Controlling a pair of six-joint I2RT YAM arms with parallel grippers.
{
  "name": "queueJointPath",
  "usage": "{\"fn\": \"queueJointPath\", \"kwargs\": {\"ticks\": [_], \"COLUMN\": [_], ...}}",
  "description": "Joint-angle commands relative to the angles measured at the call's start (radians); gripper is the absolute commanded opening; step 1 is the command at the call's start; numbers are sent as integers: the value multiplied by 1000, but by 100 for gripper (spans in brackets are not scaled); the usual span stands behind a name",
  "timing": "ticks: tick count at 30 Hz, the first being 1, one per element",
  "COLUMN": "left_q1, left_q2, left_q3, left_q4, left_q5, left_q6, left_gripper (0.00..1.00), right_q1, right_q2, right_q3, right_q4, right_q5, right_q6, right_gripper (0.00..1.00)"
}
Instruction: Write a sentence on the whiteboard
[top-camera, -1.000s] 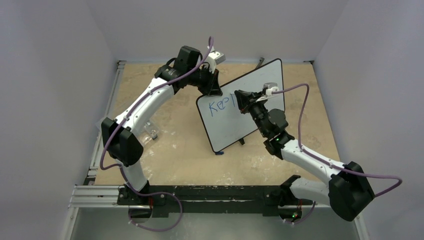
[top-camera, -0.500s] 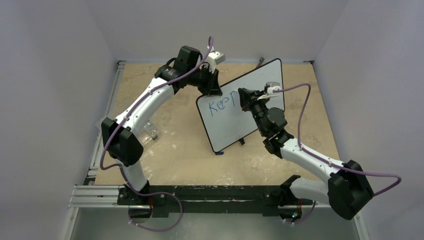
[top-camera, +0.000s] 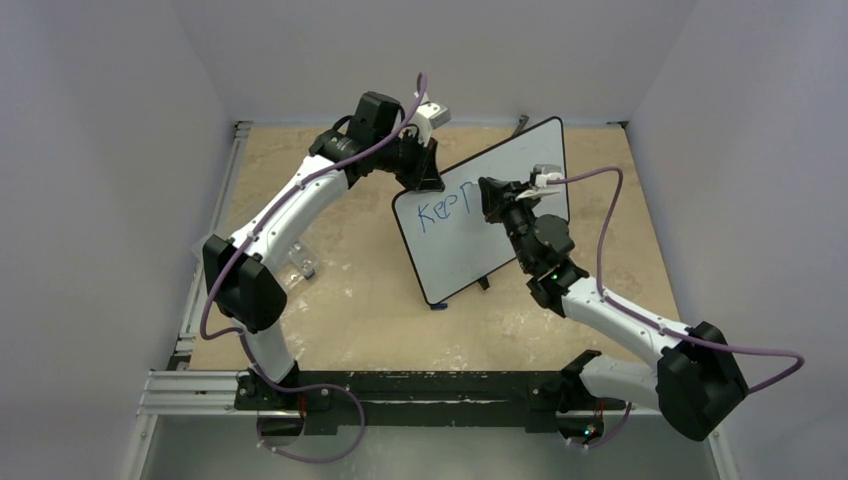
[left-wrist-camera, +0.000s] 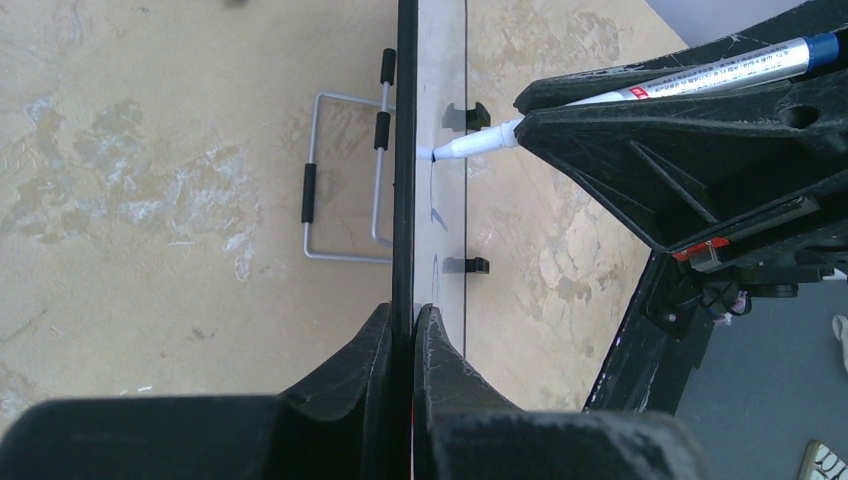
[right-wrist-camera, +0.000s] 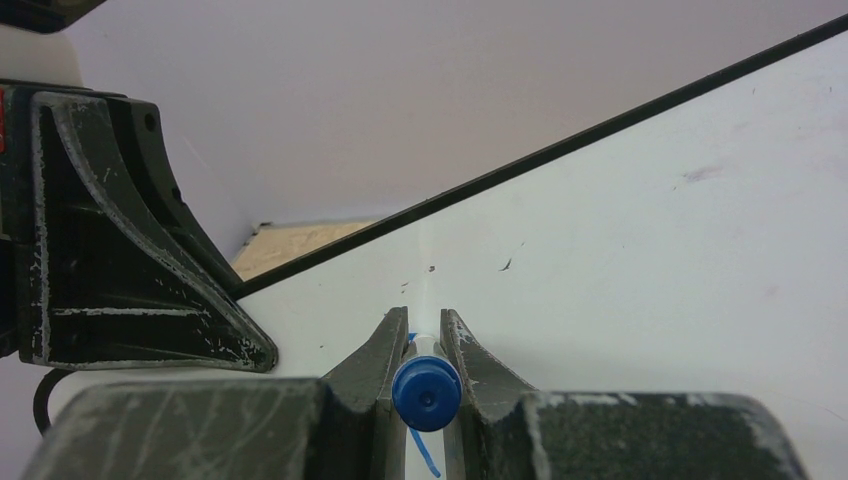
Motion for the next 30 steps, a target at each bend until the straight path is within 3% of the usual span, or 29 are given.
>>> {"fn": "queueJointPath", "kwargs": {"ticks": [1,30], "left_q1": [8,9], "left_q2": [3,8], "left_q3": [22,19], "left_q4": [4,-13], "left_q5": [-133,-170], "left_q6": [93,110], "left_gripper": [0,0], "right_q1": [-5,-5], "right_q2": [-17,-51], "right_q3": [-14,-35], "right_q4": [-29,-28], "right_q5": [-1,-167], "right_q6": [16,45], "right_gripper": [0,0]}}
